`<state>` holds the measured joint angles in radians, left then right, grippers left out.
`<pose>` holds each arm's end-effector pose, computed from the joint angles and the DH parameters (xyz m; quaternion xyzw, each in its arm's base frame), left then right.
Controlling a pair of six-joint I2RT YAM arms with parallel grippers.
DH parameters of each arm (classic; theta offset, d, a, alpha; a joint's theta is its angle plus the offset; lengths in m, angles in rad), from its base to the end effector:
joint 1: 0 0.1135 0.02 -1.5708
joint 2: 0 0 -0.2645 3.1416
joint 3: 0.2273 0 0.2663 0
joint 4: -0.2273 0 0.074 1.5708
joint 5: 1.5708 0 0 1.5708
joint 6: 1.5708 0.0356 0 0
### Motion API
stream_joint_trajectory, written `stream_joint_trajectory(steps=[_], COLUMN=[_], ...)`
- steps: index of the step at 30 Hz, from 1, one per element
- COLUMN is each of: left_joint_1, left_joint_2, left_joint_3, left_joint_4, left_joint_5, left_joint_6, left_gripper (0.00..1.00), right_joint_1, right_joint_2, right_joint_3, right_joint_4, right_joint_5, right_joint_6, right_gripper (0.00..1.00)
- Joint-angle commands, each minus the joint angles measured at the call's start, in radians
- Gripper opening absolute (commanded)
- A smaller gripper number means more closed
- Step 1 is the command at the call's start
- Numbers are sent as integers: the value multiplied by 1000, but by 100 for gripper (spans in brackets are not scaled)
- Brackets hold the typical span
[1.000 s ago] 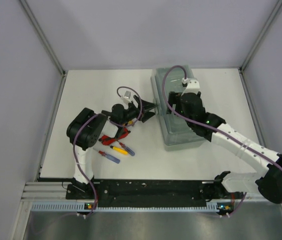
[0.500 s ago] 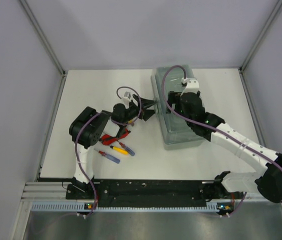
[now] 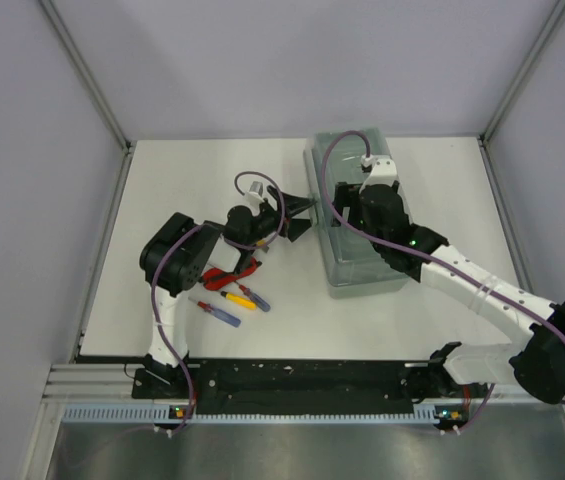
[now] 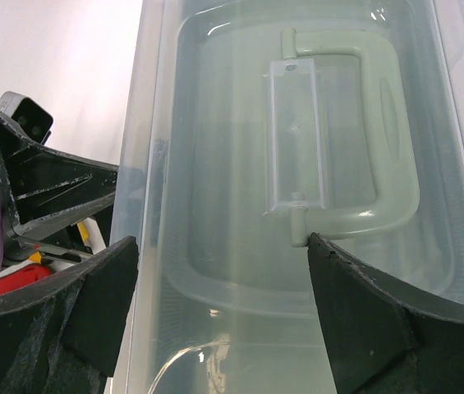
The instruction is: Pack the tool kit
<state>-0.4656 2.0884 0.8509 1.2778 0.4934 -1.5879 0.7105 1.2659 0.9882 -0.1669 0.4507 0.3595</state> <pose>0.3478 -0.1936 0.1221 -0.2084 0.6625 -0.6860 0.2173 0.2393 0.1854 0.3068 -0.0265 0.8324 0.1027 0.5439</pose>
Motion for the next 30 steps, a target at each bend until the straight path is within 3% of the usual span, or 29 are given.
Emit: stream_joint_trajectory(steps=[1,9,19,30], left_joint_1=[-74,-90,-90,-90], left_joint_2=[36,50,-2,-56], left_joint_3=[68,89,103,106], left_joint_4=[249,272,128,-4], left_joint_5=[93,105,117,96], left_joint_6=[43,31,117,190], left_gripper=[95,64,22,15], right_joint_1=[10,10,9,10], right_joint_2=[162,165,178,181], right_joint_3=[-148,-155,-169,-178], right_joint_4=[-324,-316,-313,-306], right_joint_5=[-228,-233,-227,-221], right_joint_6=[116,114,113,121], right_gripper=[81,81,81,81])
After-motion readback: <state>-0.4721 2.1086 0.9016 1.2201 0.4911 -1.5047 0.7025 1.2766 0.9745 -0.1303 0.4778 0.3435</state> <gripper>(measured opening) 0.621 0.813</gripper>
